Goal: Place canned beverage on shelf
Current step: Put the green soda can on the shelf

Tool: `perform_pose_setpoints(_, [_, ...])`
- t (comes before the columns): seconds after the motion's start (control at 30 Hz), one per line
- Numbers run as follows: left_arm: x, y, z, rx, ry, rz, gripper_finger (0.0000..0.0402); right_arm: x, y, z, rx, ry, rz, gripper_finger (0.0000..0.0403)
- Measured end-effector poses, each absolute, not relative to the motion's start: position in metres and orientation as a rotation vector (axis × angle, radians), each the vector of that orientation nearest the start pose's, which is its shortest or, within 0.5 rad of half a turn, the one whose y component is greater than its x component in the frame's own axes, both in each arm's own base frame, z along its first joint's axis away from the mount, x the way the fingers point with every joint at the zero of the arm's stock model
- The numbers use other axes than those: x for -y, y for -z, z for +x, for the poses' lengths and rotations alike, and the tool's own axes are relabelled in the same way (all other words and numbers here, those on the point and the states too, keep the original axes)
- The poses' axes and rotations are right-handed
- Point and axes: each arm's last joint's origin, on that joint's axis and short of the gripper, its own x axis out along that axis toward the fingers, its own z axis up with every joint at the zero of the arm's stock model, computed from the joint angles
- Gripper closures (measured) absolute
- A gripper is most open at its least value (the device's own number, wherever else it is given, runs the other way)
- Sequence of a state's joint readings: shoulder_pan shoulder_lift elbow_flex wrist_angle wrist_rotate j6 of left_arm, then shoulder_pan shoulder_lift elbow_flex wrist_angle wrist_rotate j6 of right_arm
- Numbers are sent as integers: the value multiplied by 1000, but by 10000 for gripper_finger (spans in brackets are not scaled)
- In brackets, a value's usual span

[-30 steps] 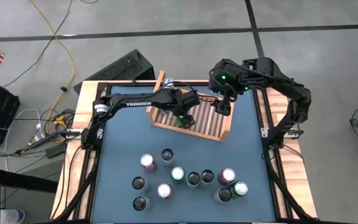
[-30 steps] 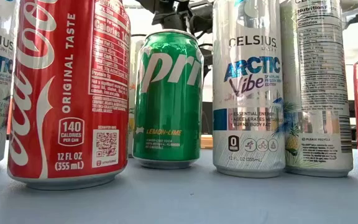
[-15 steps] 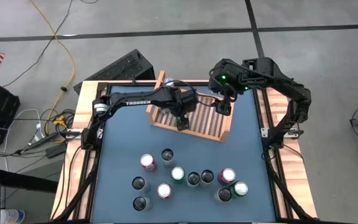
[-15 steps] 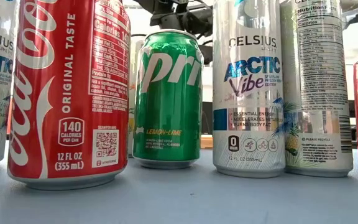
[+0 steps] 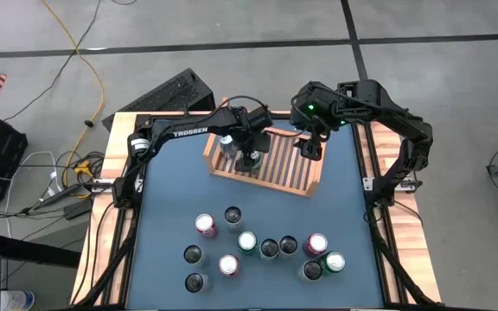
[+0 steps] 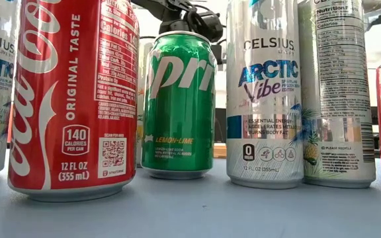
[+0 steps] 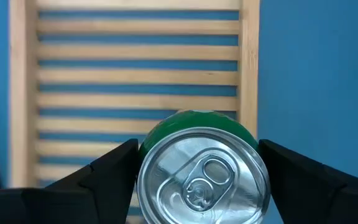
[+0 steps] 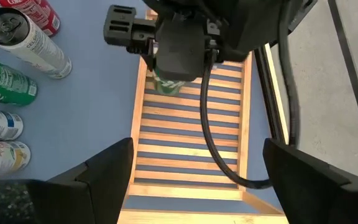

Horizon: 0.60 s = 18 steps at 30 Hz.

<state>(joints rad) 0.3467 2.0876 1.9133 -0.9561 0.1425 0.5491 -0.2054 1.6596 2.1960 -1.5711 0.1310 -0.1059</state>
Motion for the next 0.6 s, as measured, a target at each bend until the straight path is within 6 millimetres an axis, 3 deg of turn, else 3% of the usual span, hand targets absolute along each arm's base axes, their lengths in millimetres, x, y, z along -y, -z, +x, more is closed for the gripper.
perform_pose_setpoints(0.27, [-159,-262,414,-1076,301,503,113,59,-460,266,-1053,251,-57,59])
perform_pose_setpoints(0.6, [-184,-263,404,-1048,370,652,113,59,-460,266,-1053,251,-57,58])
